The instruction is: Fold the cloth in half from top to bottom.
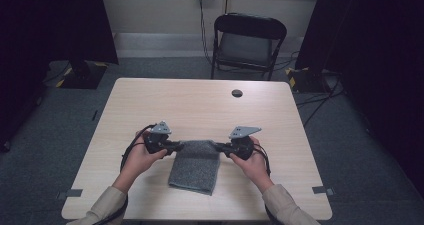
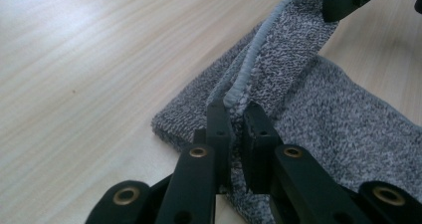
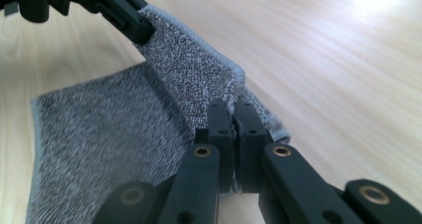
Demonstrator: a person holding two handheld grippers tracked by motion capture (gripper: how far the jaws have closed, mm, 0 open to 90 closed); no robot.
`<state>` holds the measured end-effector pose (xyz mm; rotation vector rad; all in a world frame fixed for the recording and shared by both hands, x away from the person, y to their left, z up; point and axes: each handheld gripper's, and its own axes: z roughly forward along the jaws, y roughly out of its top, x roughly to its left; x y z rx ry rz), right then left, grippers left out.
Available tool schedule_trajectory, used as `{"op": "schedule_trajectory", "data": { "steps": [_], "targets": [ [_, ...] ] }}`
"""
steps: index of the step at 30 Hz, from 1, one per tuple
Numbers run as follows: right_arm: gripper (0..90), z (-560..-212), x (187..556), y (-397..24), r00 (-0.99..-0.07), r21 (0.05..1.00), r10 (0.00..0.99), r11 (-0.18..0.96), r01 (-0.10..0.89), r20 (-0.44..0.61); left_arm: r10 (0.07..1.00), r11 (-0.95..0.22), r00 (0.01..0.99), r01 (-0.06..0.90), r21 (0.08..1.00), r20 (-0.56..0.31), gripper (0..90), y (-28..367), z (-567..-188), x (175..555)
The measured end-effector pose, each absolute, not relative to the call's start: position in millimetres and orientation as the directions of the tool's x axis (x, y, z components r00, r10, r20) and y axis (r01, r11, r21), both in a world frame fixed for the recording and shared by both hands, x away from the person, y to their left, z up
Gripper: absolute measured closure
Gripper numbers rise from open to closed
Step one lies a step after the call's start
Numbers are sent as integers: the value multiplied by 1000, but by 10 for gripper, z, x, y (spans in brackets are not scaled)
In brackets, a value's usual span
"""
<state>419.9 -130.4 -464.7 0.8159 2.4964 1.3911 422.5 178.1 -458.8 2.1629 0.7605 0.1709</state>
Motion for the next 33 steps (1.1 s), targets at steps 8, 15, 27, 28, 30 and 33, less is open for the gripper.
{"op": "schedule_trajectory", "data": {
  "steps": [8, 15, 27, 28, 30, 33],
  "targets": [
    [881, -4704, 4097, -1300, -839, 825, 527, 410, 389, 134, 564, -489, 814, 463, 739, -136, 838, 1810, -4646, 4121],
    [879, -4760, 4021, -1291, -843, 820, 517, 412, 397, 149, 552, -501, 822, 462, 731, -141, 836, 1826, -4720, 4034],
    [872, -4893, 3913, -1257, -846, 792, 513, 452, 411, 146, 544, -536, 829, 465, 705, -133, 835, 1793, -4821, 3948],
    [873, -4902, 3909, -1247, -846, 786, 515, 460, 412, 142, 544, -538, 829, 464, 704, -131, 835, 1788, -4824, 3946],
    [874, -4915, 3908, -1229, -848, 777, 514, 478, 409, 130, 548, -538, 827, 465, 703, -127, 835, 1775, -4828, 3946],
    [875, -4925, 3926, -1221, -846, 774, 518, 480, 412, 128, 554, -538, 823, 471, 699, -127, 834, 1766, -4834, 3968]
  ]
}}
